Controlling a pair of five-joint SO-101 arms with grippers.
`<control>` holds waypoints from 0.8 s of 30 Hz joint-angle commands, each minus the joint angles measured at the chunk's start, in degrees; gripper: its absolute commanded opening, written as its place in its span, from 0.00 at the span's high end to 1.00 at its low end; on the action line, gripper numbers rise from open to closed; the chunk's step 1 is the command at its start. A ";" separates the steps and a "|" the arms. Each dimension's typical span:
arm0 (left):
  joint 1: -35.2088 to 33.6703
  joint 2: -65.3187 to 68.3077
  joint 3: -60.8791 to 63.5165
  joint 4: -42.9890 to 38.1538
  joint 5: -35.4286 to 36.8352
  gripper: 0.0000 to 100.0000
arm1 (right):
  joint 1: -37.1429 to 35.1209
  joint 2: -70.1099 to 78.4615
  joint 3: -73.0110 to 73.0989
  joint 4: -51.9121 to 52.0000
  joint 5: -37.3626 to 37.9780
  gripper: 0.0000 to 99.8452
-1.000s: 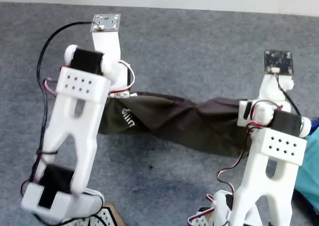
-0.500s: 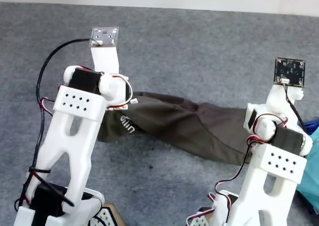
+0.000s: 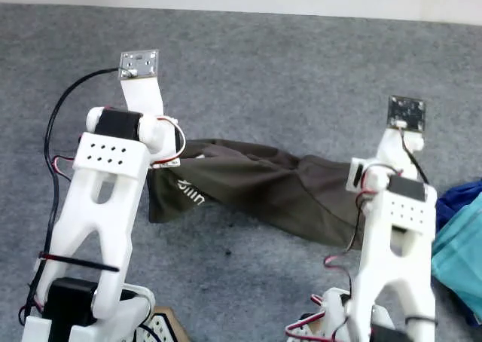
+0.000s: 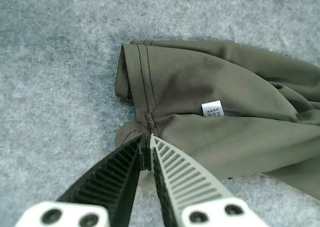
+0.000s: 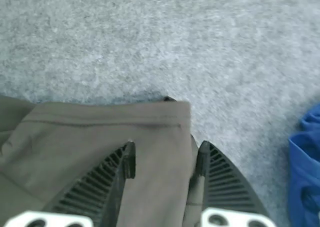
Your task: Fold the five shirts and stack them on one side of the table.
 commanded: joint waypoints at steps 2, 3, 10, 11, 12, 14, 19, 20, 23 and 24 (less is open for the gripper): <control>-0.75 -1.80 1.19 -3.16 -0.53 0.99 | -0.40 7.52 -8.22 -1.10 -0.70 0.79; -0.75 -1.71 1.19 -3.16 -0.53 0.99 | -0.31 9.63 -9.27 -1.19 -0.79 0.79; -0.75 -1.71 1.27 -3.16 -0.53 0.99 | -0.22 20.79 -13.93 -3.91 -0.79 0.79; -0.75 -1.71 1.27 -3.16 -0.53 0.99 | -0.22 21.93 -14.64 -4.00 -0.79 0.79; -0.75 -1.71 1.27 -3.16 -0.53 0.99 | -0.22 22.90 -15.34 -4.00 -0.79 0.79; -0.66 -1.71 1.27 -3.16 -0.53 0.99 | -0.22 24.92 -16.92 -4.00 -0.88 0.81; -0.48 -1.71 1.27 -3.16 -0.26 0.99 | -0.13 27.74 -19.21 -3.91 -2.55 0.92; -0.48 -1.71 1.27 -3.16 -0.26 0.99 | -0.13 27.82 -19.21 -3.91 -2.55 0.93; -0.48 -1.71 1.27 -3.16 -0.26 0.99 | -0.13 27.65 -19.21 -4.00 -2.73 0.94; -0.48 -1.71 1.27 -3.16 -0.26 0.99 | -0.13 27.65 -19.47 -4.00 -2.64 0.94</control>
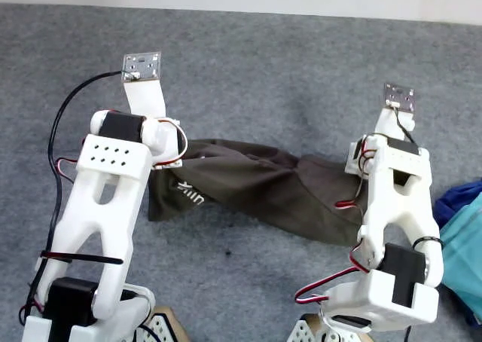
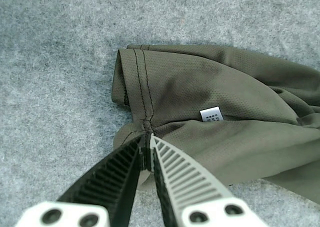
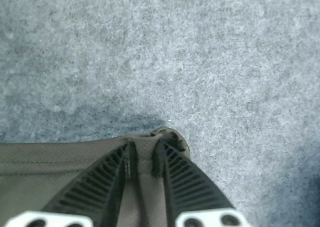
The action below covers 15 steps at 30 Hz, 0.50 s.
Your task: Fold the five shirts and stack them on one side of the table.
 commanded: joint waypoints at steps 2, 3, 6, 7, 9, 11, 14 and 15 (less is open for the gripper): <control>-0.66 -1.71 -0.13 -0.70 -0.26 0.99 | -0.22 -0.57 -4.44 -0.84 -0.44 0.94; -0.66 -1.71 -0.13 -0.70 -0.26 0.99 | 0.13 -0.57 -4.97 -0.75 -0.44 0.94; -0.66 -1.63 0.04 -1.32 -0.26 0.99 | 1.36 -0.66 -7.16 -0.48 -0.35 0.94; -0.66 -1.63 0.57 -2.02 -0.18 0.99 | 1.80 -0.66 -8.04 -0.31 -0.35 0.94; -0.66 -1.63 1.63 -3.96 -0.18 0.99 | 2.68 -0.66 -10.15 1.36 -0.53 0.94; -0.84 -1.63 1.89 -5.98 -0.09 0.99 | 3.21 -0.66 -12.70 3.82 -0.62 0.95; -1.54 -1.98 0.75 -8.88 -0.09 0.99 | 3.21 -0.75 -17.98 8.66 -0.62 0.99; -2.07 -2.07 -0.22 -9.58 -0.09 0.99 | 3.21 -0.75 -20.26 10.77 -0.62 0.99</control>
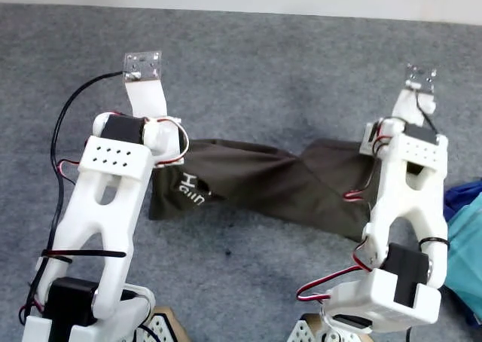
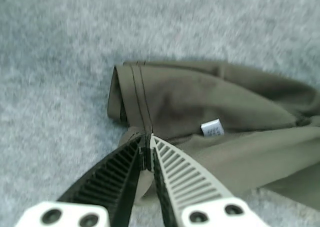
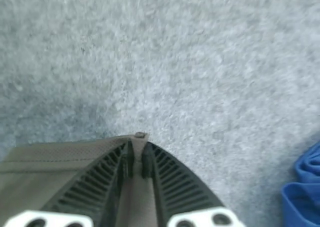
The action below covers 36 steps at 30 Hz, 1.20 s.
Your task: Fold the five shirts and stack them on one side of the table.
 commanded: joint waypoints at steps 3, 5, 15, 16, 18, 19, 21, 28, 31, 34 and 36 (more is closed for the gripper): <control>-2.95 -1.80 -7.43 -2.73 -0.18 0.99 | 0.66 -1.19 -15.87 11.38 -0.70 0.99; -3.82 -1.89 -11.12 -2.73 -0.18 0.99 | 0.57 -2.86 -21.85 16.04 -0.70 0.99; -7.52 -2.33 -30.11 -2.73 -0.18 0.99 | 0.48 -18.95 -37.49 29.05 -0.53 0.99; -8.31 -2.33 -31.87 -2.73 -0.18 0.99 | 0.57 -20.88 -37.67 29.32 -0.53 0.99; -9.89 -2.33 -35.38 -2.64 -0.18 0.99 | 0.57 -25.54 -37.58 29.41 -0.35 0.99; -10.86 -2.33 -36.88 -2.64 -0.18 0.99 | 0.48 -27.91 -37.41 29.23 -0.26 0.99; -12.44 -2.33 -39.78 -1.93 -0.18 0.99 | 0.31 -32.75 -37.41 29.05 -0.26 0.99; -14.29 -2.33 -57.10 10.29 -0.44 0.99 | -4.53 -47.34 -37.67 27.47 3.87 0.99; -14.46 -2.33 -65.80 16.00 -0.44 0.99 | -5.85 -52.18 -37.67 27.38 4.13 0.99; -14.46 -2.33 -74.86 20.57 -0.44 0.99 | -5.85 -55.52 -37.67 27.56 4.13 0.99; -14.46 -2.33 -80.84 23.65 -0.53 0.99 | -5.76 -56.40 -37.67 28.35 4.22 0.99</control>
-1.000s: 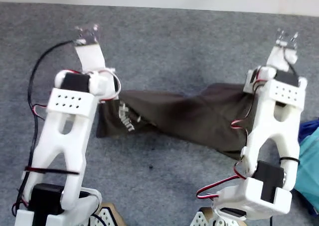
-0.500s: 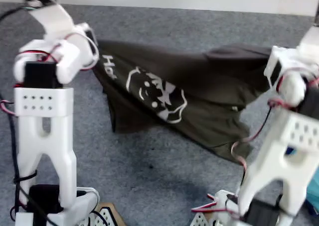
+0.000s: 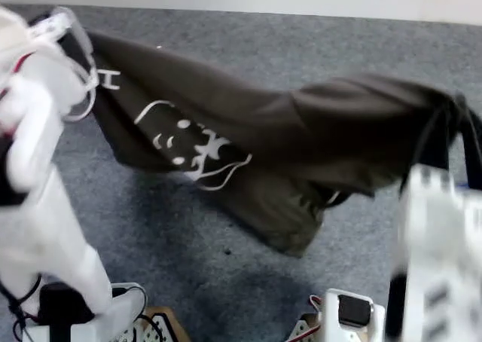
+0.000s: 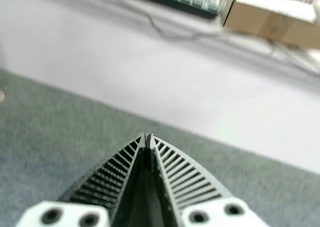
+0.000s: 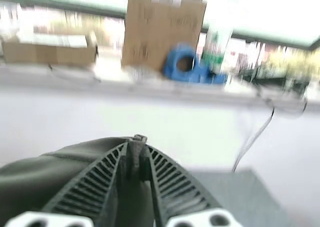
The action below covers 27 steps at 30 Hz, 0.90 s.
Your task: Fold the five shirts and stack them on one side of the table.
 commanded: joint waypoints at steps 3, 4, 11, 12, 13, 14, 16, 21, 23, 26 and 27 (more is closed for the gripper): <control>-0.75 -2.07 -16.40 7.30 -0.62 0.99 | -0.31 -1.27 -1.98 1.80 0.88 0.99; -0.75 -2.07 -17.98 8.26 -0.62 0.99 | -0.31 -1.10 -2.15 2.33 0.88 0.99; -0.75 -0.22 -17.54 8.79 -5.10 0.99 | -0.57 5.76 -3.82 2.24 0.70 0.99; -0.75 0.66 -15.96 8.09 -5.45 0.99 | -0.57 7.96 -3.82 2.24 0.79 0.99; -0.75 1.71 -14.55 6.77 -5.45 0.99 | -0.48 10.24 -3.65 1.80 0.62 0.99; -0.75 2.86 -12.97 5.45 -5.45 0.99 | -0.31 12.70 -3.38 1.19 0.53 0.99; -0.66 6.11 -8.48 2.02 -5.45 0.99 | -0.31 17.45 -3.21 -1.01 0.53 0.99; -0.48 17.80 3.74 -13.63 -5.45 0.99 | -0.57 31.87 -0.92 -13.05 0.44 0.99; -0.48 23.60 7.34 -21.01 -5.45 0.99 | -0.57 38.55 0.31 -19.38 0.70 0.99; -0.48 32.92 10.51 -31.21 -5.54 0.99 | -0.57 49.45 1.54 -28.09 0.79 0.99; -0.48 36.09 10.86 -34.11 -5.54 0.99 | -0.57 53.14 1.54 -30.64 0.79 0.99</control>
